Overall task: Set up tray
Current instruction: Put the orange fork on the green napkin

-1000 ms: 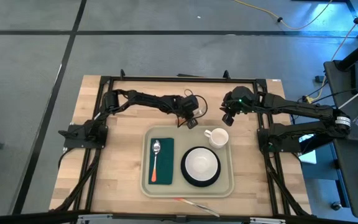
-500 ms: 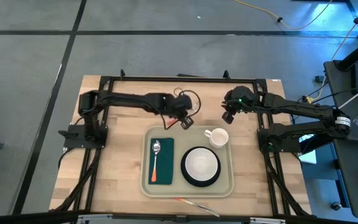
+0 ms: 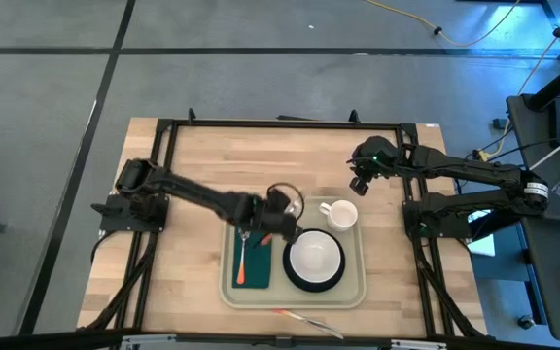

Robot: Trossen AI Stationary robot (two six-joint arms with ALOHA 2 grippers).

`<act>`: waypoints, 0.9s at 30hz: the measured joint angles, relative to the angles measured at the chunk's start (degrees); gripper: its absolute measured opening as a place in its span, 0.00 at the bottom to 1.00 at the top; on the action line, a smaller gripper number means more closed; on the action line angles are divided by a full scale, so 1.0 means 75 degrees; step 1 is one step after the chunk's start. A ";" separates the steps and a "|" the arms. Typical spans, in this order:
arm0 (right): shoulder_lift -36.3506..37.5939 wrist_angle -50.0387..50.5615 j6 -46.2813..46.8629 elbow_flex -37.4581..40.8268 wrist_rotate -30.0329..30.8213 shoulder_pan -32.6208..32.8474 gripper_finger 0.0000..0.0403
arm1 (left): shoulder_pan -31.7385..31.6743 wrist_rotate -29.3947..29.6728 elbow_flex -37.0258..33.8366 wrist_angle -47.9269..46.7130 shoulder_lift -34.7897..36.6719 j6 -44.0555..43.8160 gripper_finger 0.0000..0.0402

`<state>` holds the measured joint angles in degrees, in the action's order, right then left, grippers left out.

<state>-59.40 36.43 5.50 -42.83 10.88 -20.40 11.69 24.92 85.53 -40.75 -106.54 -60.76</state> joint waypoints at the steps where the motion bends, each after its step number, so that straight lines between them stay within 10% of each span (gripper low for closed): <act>1: 0.0000 -0.0003 -0.0002 0.0000 -0.0006 0.0000 0.22 | 0.0179 0.0131 -0.0001 -0.0023 -0.0018 -0.0383 0.02; 27: 0.0000 0.0480 0.0437 0.0000 -0.0065 0.0012 0.22 | 0.2660 0.1868 0.0002 -0.2380 -0.1926 -0.7588 0.02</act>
<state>-59.40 40.03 8.78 -42.83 10.39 -20.32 31.64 38.93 85.54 -58.61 -120.99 -117.67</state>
